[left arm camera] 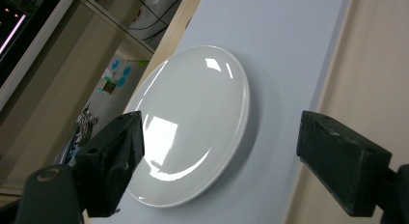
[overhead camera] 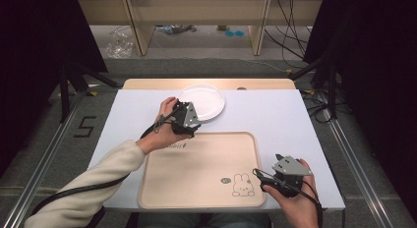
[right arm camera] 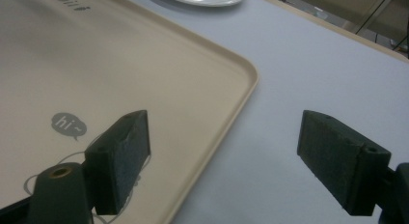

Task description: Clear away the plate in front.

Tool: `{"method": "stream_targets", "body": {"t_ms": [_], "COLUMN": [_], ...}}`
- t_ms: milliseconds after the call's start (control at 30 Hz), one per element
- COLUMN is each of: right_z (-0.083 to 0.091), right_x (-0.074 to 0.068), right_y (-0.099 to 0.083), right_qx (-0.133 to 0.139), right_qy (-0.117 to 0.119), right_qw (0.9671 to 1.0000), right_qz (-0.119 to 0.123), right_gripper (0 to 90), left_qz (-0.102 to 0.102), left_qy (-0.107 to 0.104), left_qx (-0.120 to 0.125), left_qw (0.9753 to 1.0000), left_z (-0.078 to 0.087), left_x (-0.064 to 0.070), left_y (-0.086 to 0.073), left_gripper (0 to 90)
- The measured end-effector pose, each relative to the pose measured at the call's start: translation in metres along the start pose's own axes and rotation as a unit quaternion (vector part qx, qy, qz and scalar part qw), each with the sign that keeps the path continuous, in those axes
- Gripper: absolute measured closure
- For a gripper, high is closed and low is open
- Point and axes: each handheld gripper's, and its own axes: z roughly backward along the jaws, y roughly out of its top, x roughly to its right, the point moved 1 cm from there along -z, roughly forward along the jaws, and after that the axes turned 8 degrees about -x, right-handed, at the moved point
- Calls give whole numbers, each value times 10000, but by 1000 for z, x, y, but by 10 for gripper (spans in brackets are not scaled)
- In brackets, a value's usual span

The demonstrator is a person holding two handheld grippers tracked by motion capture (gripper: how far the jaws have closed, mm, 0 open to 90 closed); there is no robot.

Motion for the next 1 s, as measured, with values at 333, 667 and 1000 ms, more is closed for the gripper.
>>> {"method": "stream_targets", "body": {"t_ms": [333, 667, 1000], "right_z": [0, -1, -1], "right_x": [0, 0, 0], "right_y": [0, 0, -1], "right_qx": [-8, -10, -43], "right_qy": [13, 25, 87], "right_qw": [10000, 10000, 10000], "right_qz": [3, 2, -20], "right_gripper": [202, 203, 203], "left_qz": [-170, -489, -664], "left_qy": [78, 13, -36], "left_qx": [-310, -679, -986], "left_qw": [9993, 9965, 9929], "left_z": [-30, -51, -70], "left_x": [-9, -6, -6], "left_y": [5, 12, 12], "left_gripper": [167, 166, 167]}}
